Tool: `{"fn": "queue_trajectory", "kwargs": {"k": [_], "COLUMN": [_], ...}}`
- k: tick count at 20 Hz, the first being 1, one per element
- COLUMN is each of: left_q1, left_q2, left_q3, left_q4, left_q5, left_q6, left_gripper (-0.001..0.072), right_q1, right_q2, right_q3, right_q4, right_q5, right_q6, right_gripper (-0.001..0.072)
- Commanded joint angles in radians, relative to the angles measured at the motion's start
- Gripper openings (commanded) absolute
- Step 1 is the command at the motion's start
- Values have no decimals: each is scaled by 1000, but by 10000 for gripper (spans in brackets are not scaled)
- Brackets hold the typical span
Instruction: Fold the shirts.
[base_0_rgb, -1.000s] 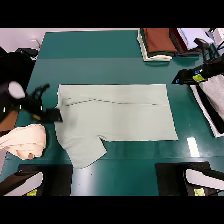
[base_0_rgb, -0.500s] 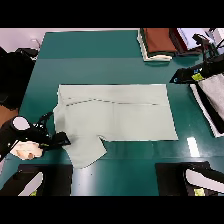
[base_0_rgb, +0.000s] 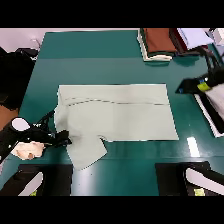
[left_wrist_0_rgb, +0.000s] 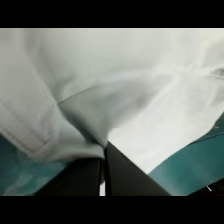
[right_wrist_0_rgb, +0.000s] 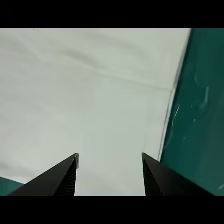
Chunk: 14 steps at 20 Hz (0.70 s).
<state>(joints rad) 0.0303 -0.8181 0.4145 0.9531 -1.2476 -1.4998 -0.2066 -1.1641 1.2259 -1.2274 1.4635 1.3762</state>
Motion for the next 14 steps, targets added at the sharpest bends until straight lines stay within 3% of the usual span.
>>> {"fn": "queue_trajectory", "kwargs": {"k": [1,3,4,8,12,13,14], "left_q1": [0,0,0,0,0,0,0], "left_q2": [1,1,1,1,1,1,1], "left_q3": [45,63,65,66,66,66,66], "left_q4": [-10,-10,-10,-10,-10,-10,-10], "left_q5": [-19,-3,7,16,17,14,3], "left_q6": [42,43,43,54,61,61,62], "left_gripper": [25,25,25,25,25,25,25], "right_q1": [-171,-308,-369,-491,-412,-377,-336], "right_q2": [105,153,163,167,167,167,167], "right_q3": [-269,-454,-532,-745,-800,-799,-793], "right_q4": [-5,-3,-2,84,191,194,194], "right_q5": [19,14,6,-57,-159,-176,-193], "right_q6": [-20,-43,-49,-105,-107,-106,-106], "right_gripper": [459,593,592,511,508,468,372]}}
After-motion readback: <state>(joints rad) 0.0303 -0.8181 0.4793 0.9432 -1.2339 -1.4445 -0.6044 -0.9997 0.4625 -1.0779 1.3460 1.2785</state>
